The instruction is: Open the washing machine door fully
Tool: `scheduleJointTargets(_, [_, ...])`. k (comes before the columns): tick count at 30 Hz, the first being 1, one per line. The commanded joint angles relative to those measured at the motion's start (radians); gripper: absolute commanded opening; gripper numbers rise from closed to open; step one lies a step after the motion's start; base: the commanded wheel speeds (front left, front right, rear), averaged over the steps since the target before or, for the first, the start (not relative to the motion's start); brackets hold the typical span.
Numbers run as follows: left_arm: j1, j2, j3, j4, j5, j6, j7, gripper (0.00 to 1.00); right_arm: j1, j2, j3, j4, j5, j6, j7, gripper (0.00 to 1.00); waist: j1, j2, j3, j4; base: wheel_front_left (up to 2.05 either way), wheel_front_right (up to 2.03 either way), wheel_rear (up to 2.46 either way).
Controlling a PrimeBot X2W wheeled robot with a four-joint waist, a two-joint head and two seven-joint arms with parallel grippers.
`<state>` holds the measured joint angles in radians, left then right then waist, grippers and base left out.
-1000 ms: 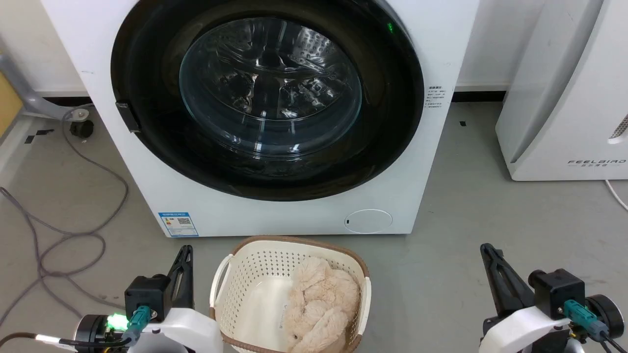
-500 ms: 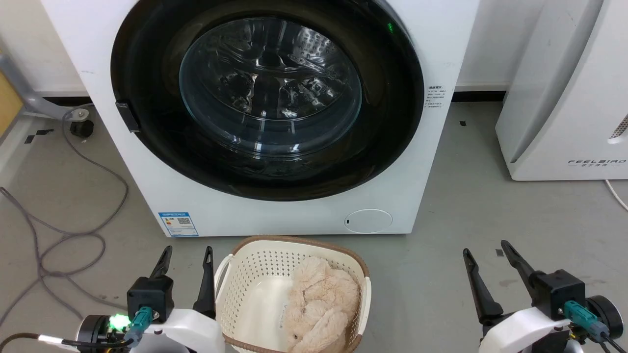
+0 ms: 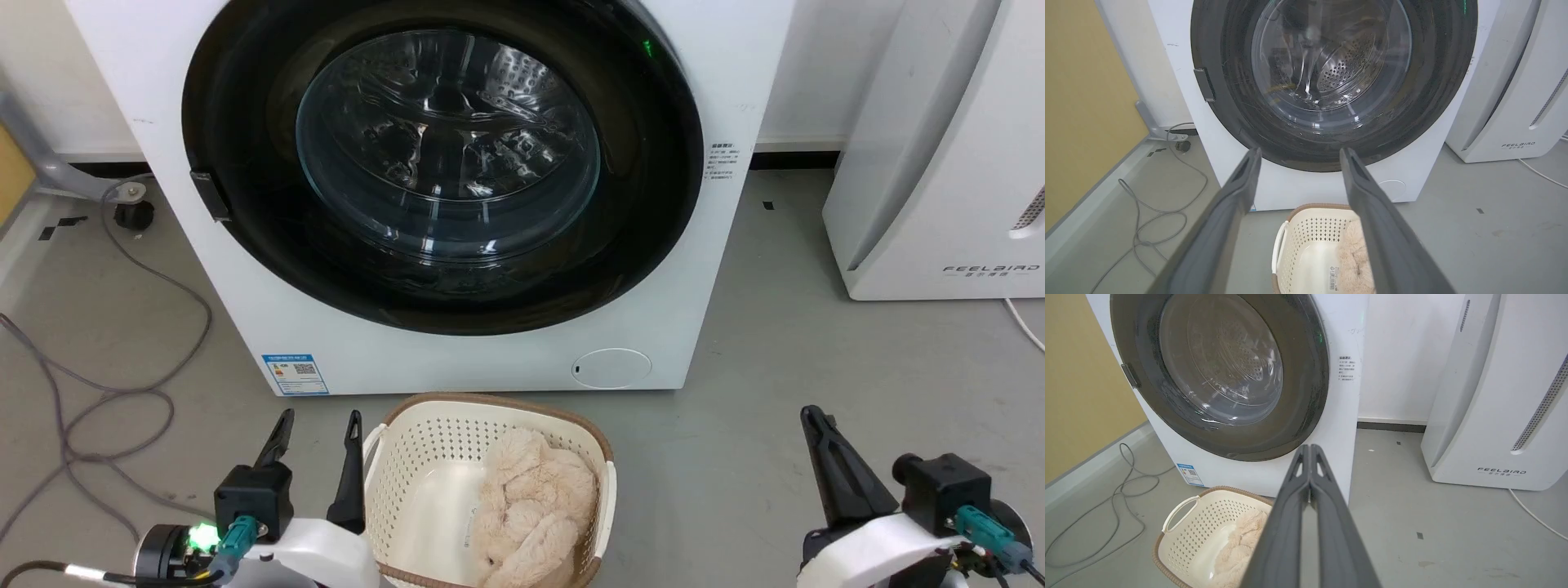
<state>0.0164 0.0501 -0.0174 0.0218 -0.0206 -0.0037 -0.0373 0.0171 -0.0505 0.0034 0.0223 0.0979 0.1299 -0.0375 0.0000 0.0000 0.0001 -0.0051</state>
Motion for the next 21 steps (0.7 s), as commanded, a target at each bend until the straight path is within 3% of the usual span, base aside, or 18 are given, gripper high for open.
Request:
scheduleJointTargets(1, [-0.007,0.0,-0.001,0.003,-0.006,-0.006,-0.008,1.0,0.009,0.0,-0.001,0.003,0.022,0.0,-0.008,0.0,0.0,0.0,0.0,0.0,0.0,0.0,0.0])
scheduleJointTargets(21, [-0.018,0.0,-0.015,0.007,-0.027,-0.013,-0.05,1.0,-0.08,0.0,-0.027,0.037,0.588,0.0,-0.05,0.0,0.0,0.0,0.008,0.001,0.0,0.0,0.0])
